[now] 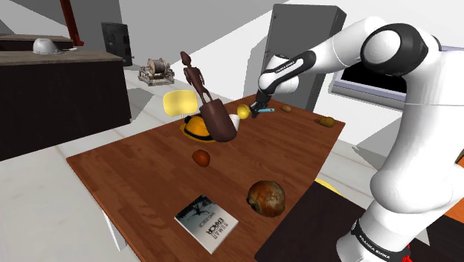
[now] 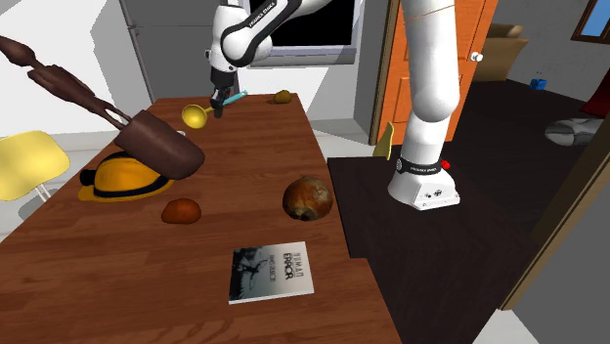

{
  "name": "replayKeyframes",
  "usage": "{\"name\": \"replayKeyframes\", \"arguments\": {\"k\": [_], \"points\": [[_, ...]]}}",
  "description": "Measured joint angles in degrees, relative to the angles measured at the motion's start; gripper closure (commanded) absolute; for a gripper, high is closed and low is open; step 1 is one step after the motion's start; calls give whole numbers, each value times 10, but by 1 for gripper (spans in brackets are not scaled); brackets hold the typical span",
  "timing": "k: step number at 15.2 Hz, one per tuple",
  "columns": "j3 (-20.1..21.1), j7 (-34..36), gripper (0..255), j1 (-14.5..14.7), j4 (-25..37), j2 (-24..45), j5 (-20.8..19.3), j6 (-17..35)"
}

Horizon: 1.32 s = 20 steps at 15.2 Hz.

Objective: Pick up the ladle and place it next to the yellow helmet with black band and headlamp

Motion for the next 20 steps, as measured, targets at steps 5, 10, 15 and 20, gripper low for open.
{"name": "replayKeyframes", "arguments": {"k": [5, 10, 15, 20], "points": [[-8, -36, 255, -21, 139, 84, 2, -57], [-11, -48, 255, -26, 183, 129, 2, -57], [-13, -49, 255, -25, 178, 150, 0, -31], [-15, -50, 255, -24, 171, 172, -2, -2]]}}
